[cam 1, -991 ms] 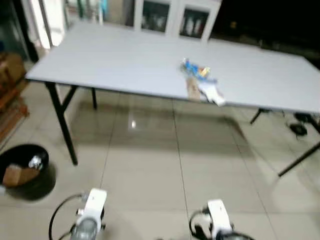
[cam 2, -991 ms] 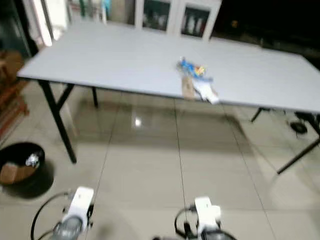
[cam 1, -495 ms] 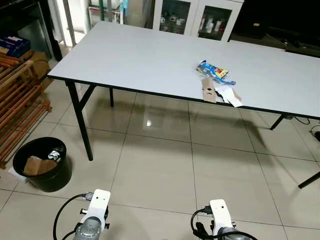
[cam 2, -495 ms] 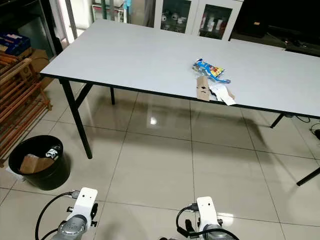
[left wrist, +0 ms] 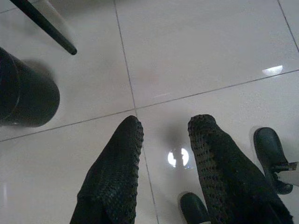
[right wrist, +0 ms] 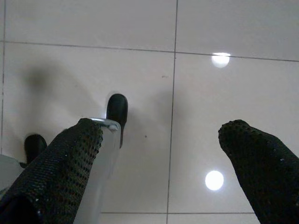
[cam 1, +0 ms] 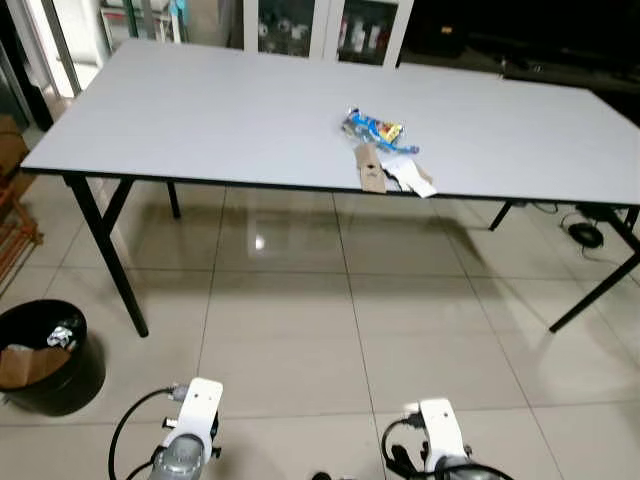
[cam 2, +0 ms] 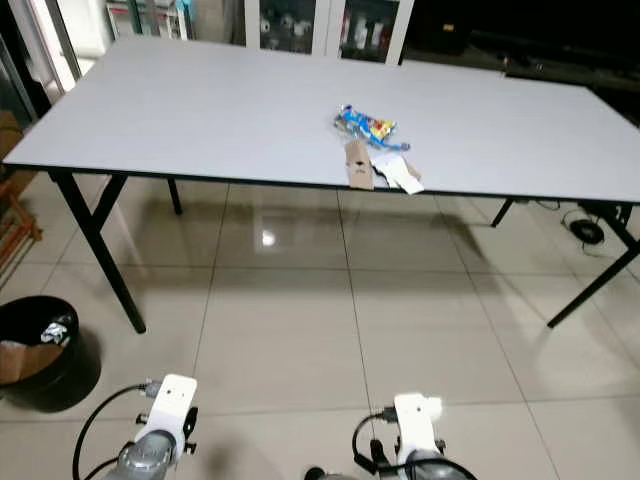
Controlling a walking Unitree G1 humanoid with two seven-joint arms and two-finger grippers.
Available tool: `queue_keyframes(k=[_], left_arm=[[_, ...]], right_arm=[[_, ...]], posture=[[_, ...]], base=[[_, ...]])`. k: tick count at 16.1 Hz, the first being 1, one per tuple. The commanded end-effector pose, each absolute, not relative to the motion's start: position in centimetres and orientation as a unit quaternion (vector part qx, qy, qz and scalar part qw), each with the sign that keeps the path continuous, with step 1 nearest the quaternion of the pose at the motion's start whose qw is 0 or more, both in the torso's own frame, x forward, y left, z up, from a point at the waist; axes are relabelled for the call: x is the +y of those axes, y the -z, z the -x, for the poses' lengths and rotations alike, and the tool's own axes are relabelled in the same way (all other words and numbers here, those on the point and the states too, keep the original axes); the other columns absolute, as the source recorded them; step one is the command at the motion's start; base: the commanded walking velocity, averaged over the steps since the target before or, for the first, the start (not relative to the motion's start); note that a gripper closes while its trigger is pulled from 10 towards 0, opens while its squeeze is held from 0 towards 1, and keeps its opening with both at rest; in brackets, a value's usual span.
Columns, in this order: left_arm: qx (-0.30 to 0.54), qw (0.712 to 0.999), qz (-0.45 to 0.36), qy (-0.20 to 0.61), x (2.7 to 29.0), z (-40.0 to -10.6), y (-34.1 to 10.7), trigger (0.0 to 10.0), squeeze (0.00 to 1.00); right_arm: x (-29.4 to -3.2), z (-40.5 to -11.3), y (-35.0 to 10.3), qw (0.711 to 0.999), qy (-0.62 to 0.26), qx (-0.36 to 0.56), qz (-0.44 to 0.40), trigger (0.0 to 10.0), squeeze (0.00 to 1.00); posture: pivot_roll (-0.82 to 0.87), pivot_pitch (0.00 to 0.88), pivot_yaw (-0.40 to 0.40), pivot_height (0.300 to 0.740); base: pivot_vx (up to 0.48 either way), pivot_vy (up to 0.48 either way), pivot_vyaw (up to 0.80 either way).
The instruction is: Picking trash to rubbish bin
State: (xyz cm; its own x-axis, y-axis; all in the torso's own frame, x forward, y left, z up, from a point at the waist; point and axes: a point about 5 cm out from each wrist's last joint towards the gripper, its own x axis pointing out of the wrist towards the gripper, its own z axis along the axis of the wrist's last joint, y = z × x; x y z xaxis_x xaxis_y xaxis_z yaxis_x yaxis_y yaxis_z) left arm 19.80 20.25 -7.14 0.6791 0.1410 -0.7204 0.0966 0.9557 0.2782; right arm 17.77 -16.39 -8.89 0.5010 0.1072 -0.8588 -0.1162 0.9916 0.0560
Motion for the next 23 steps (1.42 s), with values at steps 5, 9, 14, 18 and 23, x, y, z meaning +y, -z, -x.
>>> queue_keyframes(k=[5, 9, 14, 18, 23], left_arm=[[0.403, 0.903, -0.147, -0.016, 20.46, -19.87, 7.1, 10.0, 0.0], [0.403, 0.903, -0.145, -0.015, 20.23, -19.85, 7.14, 10.0, 0.0], [0.405, 0.902, -0.147, -0.017, 20.29, -19.67, 7.23, 10.0, 0.0], [0.407, 0.9, -0.154, -0.013, 20.25, -19.58, 7.29, 10.0, 0.0], [0.407, 0.9, -0.157, -0.009, 20.2, -19.5, 7.34, 10.0, 0.0]], right_arm=[[-16.67, -18.14, 8.69, 0.874, -0.05, 0.483, -0.006, 10.0, 0.0], [-16.81, -18.34, 8.58, 0.874, -0.053, 0.483, -0.004, 10.0, 0.0], [-16.71, -18.32, 8.6, 0.875, -0.054, 0.481, -0.002, 10.0, 0.0], [-16.69, -18.5, 8.5, 0.879, -0.053, 0.474, -0.006, 10.0, 0.0], [-16.81, -18.58, 8.45, 0.879, -0.057, 0.474, -0.001, 10.0, 0.0]], posture=[[-0.04, 0.048, -0.112, 0.74], [-0.04, 0.044, -0.119, 0.74], [-0.03, 0.042, -0.123, 0.74], [-0.03, 0.036, -0.122, 0.74], [-0.03, 0.015, -0.123, 0.74]], base=[[0.0, 0.0, 0.0], [0.0, 0.0, -0.2], [0.0, 0.0, -0.16], [0.0, -0.334, 0.0], [0.0, -0.338, 0.0]])
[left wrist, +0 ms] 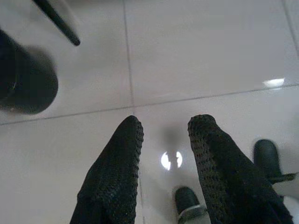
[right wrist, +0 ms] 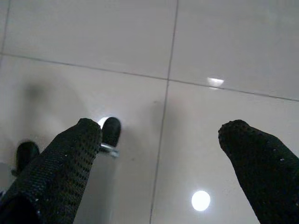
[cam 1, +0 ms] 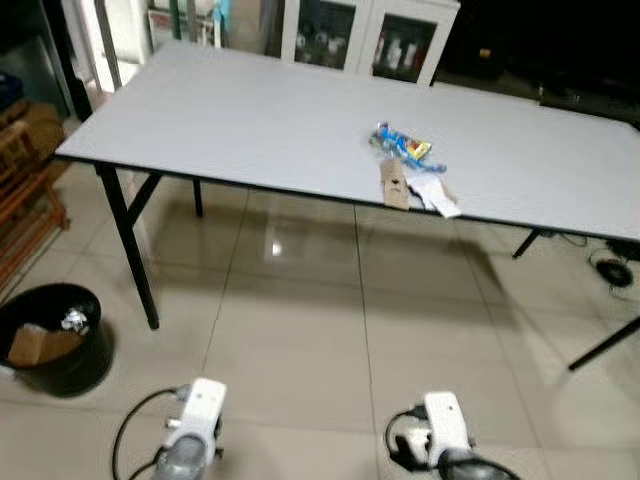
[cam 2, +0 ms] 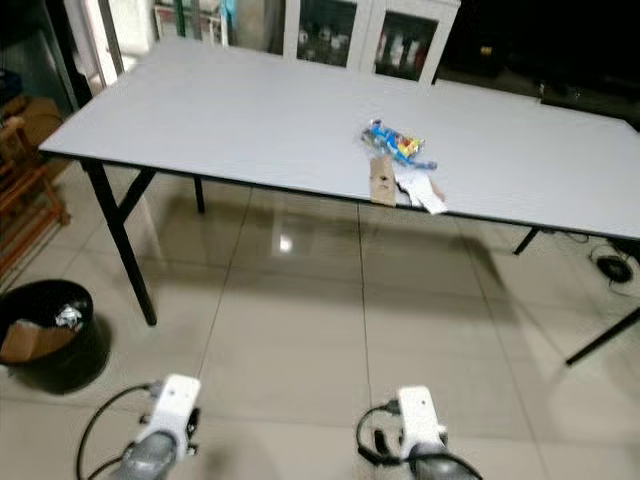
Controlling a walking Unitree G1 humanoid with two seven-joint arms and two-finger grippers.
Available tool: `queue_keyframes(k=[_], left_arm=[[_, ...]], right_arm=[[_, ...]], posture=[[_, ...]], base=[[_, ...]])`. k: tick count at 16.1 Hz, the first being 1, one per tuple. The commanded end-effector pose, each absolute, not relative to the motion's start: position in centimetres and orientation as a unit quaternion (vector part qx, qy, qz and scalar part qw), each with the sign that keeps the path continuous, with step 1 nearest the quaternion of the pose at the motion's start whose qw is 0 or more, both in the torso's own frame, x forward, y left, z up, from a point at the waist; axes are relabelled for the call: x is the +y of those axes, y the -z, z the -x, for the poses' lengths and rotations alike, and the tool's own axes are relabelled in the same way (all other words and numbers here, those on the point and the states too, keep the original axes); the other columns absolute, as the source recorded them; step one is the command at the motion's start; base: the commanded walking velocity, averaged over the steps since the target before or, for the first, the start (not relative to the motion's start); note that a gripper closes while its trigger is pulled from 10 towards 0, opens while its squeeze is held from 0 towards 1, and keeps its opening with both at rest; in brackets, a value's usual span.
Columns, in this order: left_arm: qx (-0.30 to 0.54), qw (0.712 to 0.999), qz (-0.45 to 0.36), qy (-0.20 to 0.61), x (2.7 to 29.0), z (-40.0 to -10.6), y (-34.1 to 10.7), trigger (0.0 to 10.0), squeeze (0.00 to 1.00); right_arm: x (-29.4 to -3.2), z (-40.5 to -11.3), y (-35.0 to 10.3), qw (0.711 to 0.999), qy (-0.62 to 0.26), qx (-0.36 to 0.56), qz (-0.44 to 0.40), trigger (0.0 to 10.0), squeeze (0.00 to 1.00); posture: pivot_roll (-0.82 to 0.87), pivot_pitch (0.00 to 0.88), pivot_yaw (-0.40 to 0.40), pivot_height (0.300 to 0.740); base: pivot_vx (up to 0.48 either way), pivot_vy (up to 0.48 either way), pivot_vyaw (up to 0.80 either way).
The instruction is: Picking trash to rubbish bin
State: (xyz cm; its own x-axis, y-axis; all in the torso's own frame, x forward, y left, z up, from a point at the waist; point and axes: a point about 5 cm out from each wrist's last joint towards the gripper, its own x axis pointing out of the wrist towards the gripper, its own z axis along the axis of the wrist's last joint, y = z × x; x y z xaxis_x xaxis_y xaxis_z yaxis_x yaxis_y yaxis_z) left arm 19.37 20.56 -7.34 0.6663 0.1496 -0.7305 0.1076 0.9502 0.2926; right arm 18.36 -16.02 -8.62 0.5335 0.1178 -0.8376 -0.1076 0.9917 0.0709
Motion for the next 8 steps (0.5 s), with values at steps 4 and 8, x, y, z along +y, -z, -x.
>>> queue_keyframes(k=[4, 8], left_arm=[[0.405, 0.901, -0.156, -0.009, 20.11, -19.57, 7.31, 10.0, 0.0], [0.407, 0.9, -0.157, -0.008, 20.11, -19.41, 7.39, 10.0, 0.0]], right_arm=[[-16.84, -18.78, 8.34, 0.88, -0.06, 0.472, 0.002, 10.0, 0.0], [-16.82, -18.86, 8.31, 0.88, -0.062, 0.471, 0.005, 10.0, 0.0]], posture=[[-0.03, 0.003, -0.127, 0.74], [-0.03, 0.0, -0.129, 0.74]], base=[[0.0, -0.337, 0.0], [0.0, -0.337, 0.0]])
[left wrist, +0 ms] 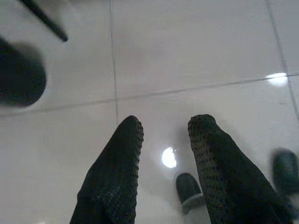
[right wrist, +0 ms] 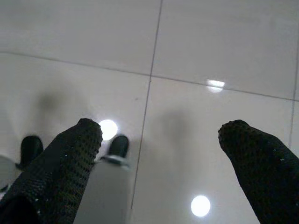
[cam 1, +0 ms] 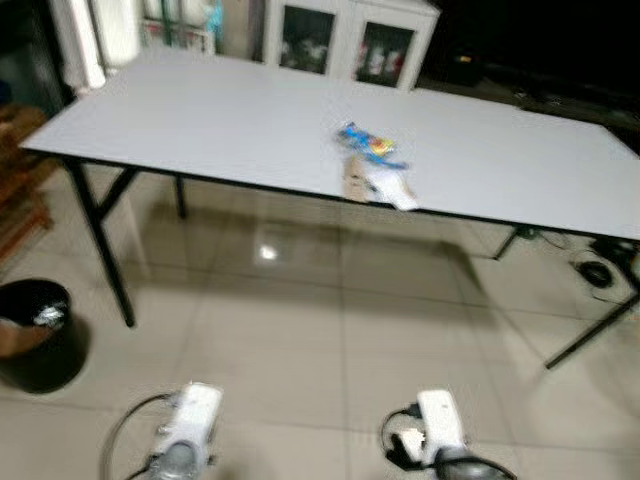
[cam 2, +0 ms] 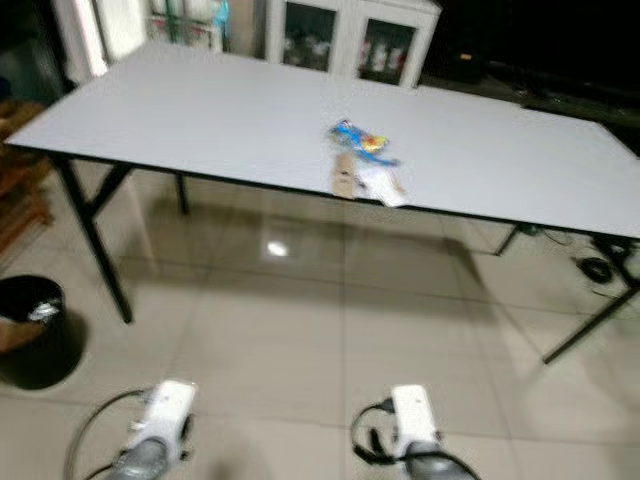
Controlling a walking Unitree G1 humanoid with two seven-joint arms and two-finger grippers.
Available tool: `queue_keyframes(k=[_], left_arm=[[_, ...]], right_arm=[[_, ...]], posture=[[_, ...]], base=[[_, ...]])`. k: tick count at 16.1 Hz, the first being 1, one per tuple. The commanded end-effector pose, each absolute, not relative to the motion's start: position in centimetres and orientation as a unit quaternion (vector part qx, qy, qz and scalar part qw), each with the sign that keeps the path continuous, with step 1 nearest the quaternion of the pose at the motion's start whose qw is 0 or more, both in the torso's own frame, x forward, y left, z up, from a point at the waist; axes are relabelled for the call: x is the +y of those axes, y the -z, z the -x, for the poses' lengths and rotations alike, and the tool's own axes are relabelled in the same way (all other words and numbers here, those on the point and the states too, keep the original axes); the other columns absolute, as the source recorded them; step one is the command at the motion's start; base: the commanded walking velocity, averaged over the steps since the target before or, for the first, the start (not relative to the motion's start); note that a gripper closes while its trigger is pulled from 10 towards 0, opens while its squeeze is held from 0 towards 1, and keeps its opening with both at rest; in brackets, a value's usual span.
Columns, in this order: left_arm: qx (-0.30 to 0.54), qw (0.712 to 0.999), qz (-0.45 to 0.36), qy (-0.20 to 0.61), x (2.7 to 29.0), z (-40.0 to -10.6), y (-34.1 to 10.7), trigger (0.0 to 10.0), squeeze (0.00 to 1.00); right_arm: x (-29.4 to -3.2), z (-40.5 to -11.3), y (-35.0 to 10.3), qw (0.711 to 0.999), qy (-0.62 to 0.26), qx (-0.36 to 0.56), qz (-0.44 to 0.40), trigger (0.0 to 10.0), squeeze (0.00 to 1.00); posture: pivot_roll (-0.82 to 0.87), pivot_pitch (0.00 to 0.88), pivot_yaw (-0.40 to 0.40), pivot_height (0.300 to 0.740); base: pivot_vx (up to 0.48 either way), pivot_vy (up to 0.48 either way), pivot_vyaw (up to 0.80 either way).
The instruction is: Picking trash to rubbish bin
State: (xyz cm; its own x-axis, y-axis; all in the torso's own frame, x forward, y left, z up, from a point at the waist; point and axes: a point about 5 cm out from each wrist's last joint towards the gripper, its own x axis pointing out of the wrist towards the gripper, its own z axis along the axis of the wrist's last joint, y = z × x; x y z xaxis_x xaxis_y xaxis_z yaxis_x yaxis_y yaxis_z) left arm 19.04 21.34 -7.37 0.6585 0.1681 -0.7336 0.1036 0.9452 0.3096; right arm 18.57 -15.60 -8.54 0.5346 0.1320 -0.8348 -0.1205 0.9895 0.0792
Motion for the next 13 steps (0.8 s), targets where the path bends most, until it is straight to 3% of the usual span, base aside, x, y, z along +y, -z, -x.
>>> queue_keyframes(k=[1, 7, 11, 13], left_arm=[[0.407, 0.9, -0.157, -0.008, 20.1, -19.4, 7.4, 10.0, 0.0], [0.384, 0.908, -0.167, -0.011, 20.2, -20.8, 6.6, 10.0, 0.0], [0.285, 0.935, -0.209, -0.015, 20.4, -24.9, 3.4, 10.0, 0.0], [0.186, 0.961, -0.202, -0.033, 20.2, -28.5, -0.3, 10.0, 0.0]], right_arm=[[-16.8, -18.8, 8.3, 0.88, -0.063, 0.472, 0.005, 10.0, 0.0], [-16.8, -19.9, 7.8, 0.889, -0.065, 0.453, 0.009, 10.0, 0.0], [-16.5, -23.4, 5.5, 0.922, -0.083, 0.378, 0.017, 10.0, 0.0], [-16.4, -26.6, 2.8, 0.95, -0.084, 0.301, 0.013, 10.0, 0.0]], posture=[[-0.03, 0.002, -0.13, 0.74], [-0.03, 0.034, -0.132, 0.74], [-0.04, 0.041, -0.123, 0.74], [-0.04, 0.043, -0.126, 0.74]], base=[[0.0, -0.319, 0.0], [0.0, -0.052, 0.0], [0.0, 0.0, 0.0], [0.0, 0.0, 0.0]])
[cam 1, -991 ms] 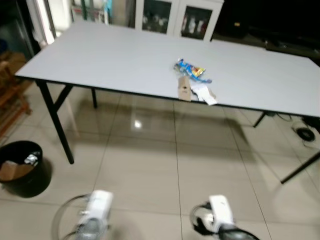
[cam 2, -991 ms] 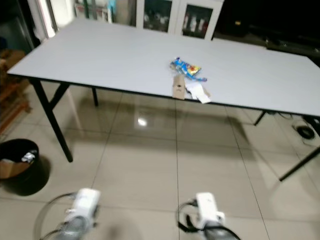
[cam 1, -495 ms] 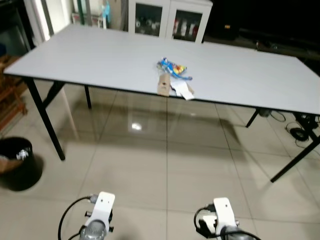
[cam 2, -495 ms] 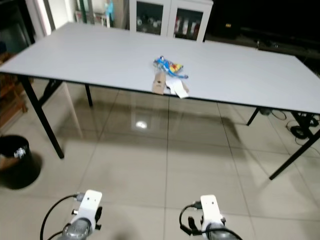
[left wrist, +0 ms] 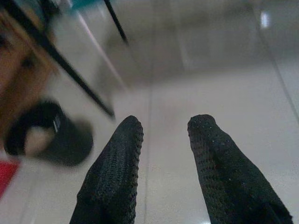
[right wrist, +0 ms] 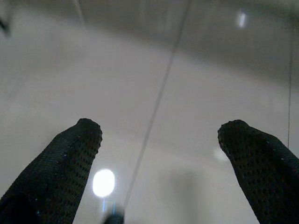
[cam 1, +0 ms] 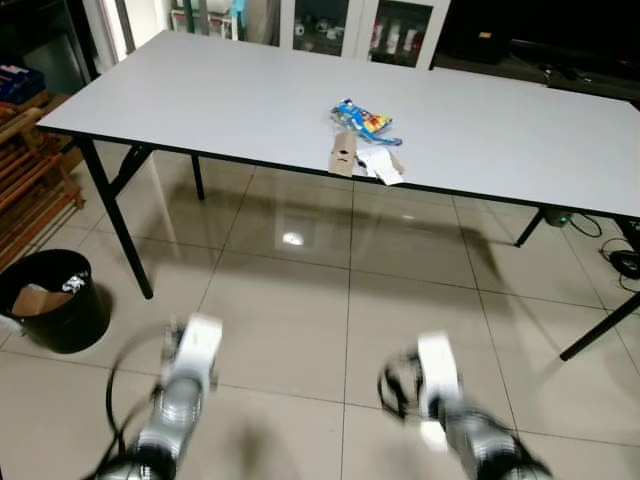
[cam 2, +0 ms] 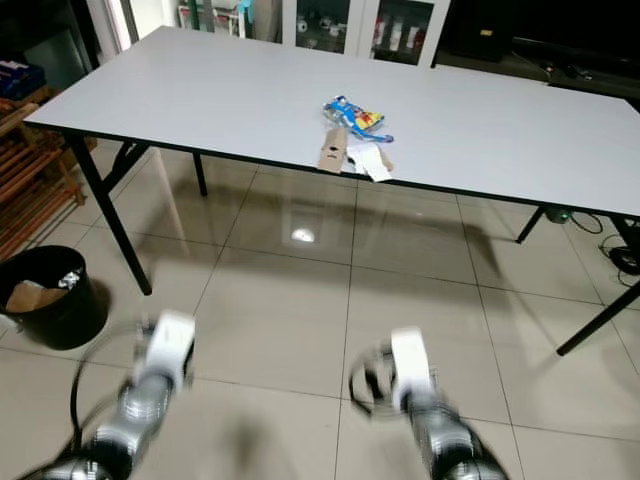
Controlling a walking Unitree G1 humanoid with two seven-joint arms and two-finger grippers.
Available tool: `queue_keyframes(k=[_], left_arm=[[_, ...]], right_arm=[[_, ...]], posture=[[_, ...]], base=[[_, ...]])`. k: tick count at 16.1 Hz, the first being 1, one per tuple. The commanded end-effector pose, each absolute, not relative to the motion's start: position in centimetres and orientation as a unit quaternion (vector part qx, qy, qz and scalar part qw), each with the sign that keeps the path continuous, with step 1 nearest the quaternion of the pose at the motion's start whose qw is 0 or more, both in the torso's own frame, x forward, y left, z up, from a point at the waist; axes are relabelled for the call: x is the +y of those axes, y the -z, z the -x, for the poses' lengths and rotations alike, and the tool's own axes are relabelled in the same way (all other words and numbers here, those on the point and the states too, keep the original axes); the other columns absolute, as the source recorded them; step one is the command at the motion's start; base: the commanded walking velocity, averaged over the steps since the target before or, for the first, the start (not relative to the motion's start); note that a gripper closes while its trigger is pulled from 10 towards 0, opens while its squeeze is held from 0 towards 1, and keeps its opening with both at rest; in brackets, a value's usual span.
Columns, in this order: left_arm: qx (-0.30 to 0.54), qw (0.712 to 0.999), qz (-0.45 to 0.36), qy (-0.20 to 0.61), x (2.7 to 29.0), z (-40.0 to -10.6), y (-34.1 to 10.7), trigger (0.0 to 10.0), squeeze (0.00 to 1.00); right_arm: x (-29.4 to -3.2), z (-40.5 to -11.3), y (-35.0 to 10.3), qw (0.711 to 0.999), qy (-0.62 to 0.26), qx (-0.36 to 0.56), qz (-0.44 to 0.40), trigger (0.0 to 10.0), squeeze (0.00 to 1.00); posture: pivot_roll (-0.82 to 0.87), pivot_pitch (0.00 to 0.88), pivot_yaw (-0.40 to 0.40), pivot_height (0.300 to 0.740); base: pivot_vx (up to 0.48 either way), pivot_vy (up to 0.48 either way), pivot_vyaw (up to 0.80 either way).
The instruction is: Picking trash to rubbish bin
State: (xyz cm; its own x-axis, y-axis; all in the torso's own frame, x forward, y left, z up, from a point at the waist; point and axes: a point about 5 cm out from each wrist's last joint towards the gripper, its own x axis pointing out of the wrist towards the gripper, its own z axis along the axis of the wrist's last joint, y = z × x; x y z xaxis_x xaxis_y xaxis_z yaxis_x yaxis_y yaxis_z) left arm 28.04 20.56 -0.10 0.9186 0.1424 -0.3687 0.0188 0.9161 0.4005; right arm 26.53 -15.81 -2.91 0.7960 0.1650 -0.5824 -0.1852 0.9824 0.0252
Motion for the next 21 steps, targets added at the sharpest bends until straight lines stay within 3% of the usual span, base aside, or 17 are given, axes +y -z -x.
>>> queue_keyframes(k=[1, 2, 4, 8, 15, 21], left_arm=[[0.123, 0.973, -0.192, -0.04, 19.9, -30.5, -3.0, 10.0, 0.0], [0.051, 0.982, -0.176, -0.042, 19.3, -32.3, -6.3, 10.0, 0.0], [-0.007, 0.986, -0.163, -0.04, 18.7, -33.6, -9.2, 10.0, 0.0], [-0.148, 0.979, -0.136, -0.021, 16.0, -35.5, -17.8, 10.0, 0.0], [-0.171, 0.976, -0.136, 0.023, 12.5, -36.3, -19.8, 10.0, 0.0], [-0.159, 0.976, -0.148, 0.028, 12.6, -36.3, -19.4, 10.0, 0.0]], right_arm=[[-16.3, -28.7, 0.5, 0.968, -0.08, 0.238, 0.011, 10.0, 0.0], [-16.0, -31.4, -3.3, 0.987, -0.069, 0.145, 0.0, 10.0, 0.0], [-15.6, -33.5, -7.4, 0.996, -0.065, 0.055, -0.013, 10.0, 0.0], [-14.7, -36.3, -17.7, 0.991, -0.037, -0.124, -0.038, 10.0, 0.0], [-11.7, -36.5, -20.0, 0.986, -0.065, -0.138, -0.066, 10.0, 0.0], [-11.4, -36.3, -20.5, 0.986, -0.069, -0.138, -0.066, 10.0, 0.0]], posture=[[-0.04, 0.042, -0.127, 0.74], [-0.04, 0.039, -0.124, 0.74], [-0.04, 0.035, -0.121, 0.74], [-0.03, 0.017, -0.118, 0.74], [-0.03, 0.0, -0.111, 0.74], [-0.02, 0.0, -0.112, 0.74]], base=[[0.0, 0.0, 0.0], [0.0, 0.0, 0.0], [0.0, 0.0, 0.0], [0.0, 0.0, 0.0], [0.177, 0.0, -0.18], [0.364, 0.0, 0.0]])
